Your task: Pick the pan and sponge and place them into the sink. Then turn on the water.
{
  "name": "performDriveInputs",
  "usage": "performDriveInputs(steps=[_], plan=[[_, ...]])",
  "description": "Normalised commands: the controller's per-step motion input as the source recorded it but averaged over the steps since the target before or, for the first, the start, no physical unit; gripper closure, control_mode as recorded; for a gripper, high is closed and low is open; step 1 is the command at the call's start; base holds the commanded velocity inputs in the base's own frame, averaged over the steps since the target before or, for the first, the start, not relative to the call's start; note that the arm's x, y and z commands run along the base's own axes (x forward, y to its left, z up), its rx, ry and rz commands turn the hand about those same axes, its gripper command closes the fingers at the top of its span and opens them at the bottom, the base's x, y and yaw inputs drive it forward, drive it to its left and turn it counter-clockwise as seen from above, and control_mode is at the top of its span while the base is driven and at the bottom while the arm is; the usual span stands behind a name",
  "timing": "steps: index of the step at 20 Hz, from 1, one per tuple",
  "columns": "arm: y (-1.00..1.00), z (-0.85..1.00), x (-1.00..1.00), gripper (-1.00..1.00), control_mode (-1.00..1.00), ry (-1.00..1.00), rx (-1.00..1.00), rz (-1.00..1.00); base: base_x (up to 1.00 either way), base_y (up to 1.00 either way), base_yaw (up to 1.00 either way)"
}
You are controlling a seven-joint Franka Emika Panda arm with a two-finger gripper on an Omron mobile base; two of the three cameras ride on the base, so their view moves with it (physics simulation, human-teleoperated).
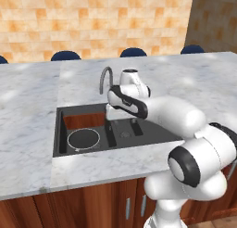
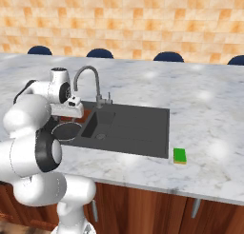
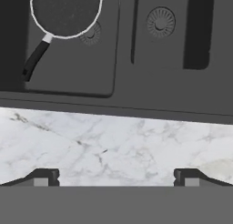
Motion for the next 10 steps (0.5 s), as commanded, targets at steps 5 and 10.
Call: performDriveInputs(steps=[5, 10], plan=[[-0.46, 0.26, -0.22, -1.0, -1.0, -0.11, 0.0, 0.08, 0.0, 0.0, 0.0], [-0.52, 0.23, -0.2, -1.0, -1.0, -0.11, 0.0, 0.02, 0.0, 0.0, 0.0]])
